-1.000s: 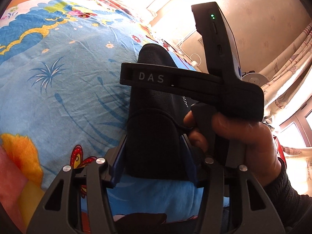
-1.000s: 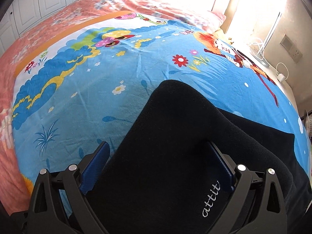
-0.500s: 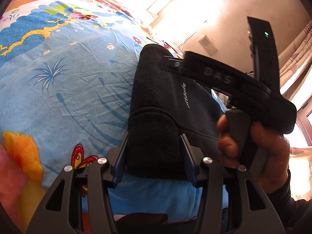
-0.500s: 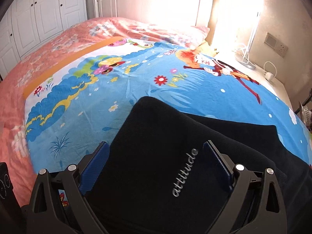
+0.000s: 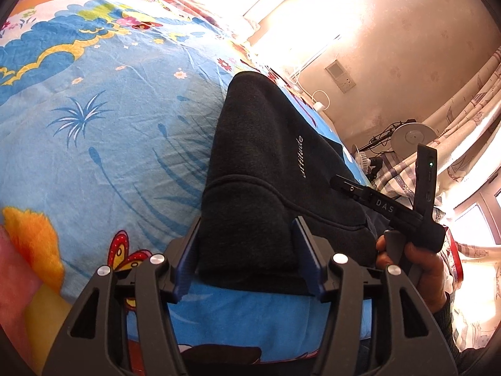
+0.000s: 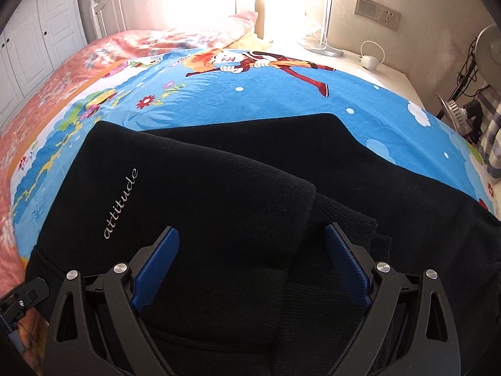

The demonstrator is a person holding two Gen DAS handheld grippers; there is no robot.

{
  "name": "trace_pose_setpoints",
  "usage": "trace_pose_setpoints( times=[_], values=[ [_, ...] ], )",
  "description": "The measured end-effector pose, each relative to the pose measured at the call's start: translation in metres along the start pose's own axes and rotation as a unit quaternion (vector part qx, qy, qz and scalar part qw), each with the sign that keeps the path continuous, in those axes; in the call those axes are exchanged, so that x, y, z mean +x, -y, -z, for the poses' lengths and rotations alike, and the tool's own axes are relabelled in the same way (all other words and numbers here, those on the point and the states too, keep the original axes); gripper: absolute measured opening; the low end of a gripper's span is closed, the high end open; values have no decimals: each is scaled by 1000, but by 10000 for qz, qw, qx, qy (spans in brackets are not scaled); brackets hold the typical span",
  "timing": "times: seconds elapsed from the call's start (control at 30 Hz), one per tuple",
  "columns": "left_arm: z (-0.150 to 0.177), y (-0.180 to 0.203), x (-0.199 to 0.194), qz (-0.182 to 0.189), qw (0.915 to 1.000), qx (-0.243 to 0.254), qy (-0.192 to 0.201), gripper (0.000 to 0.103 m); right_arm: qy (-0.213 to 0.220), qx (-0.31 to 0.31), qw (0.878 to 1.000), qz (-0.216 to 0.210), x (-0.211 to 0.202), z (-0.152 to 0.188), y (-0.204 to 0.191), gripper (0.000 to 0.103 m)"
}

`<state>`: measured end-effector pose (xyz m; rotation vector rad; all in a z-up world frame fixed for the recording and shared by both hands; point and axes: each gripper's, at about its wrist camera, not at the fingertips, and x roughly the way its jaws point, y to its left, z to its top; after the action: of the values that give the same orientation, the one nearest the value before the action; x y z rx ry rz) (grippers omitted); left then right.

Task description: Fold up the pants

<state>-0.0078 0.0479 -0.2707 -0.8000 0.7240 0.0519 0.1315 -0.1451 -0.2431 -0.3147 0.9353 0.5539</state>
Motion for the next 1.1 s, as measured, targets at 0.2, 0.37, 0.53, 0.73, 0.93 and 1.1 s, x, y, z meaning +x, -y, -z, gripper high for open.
trace_pose_setpoints(
  times=[0.2, 0.37, 0.53, 0.73, 0.93, 1.1],
  values=[
    [1, 1, 0, -89, 9999, 44, -59, 51, 94, -166, 9996, 192, 3, 4, -5, 94],
    [0, 0, -5, -205, 9998, 2, 78, 65, 100, -173, 9994, 269, 5, 6, -5, 97],
    [-1, 2, -2, -190, 9998, 40, 80, 64, 94, -156, 9995, 267, 5, 6, -5, 98],
    [1, 5, -2, -211, 9998, 14, 49, 47, -218, -143, 9995, 180, 4, -1, -2, 99],
    [-1, 11, -10, -156, 9997, -25, 184, 39, -663, -262, 9930, -940, -31, -54, -50, 98],
    [-2, 33, -18, -345, 9987, 204, 317, 34, -1761, -1111, 9685, -1368, -14, -95, -136, 98]
  ],
)
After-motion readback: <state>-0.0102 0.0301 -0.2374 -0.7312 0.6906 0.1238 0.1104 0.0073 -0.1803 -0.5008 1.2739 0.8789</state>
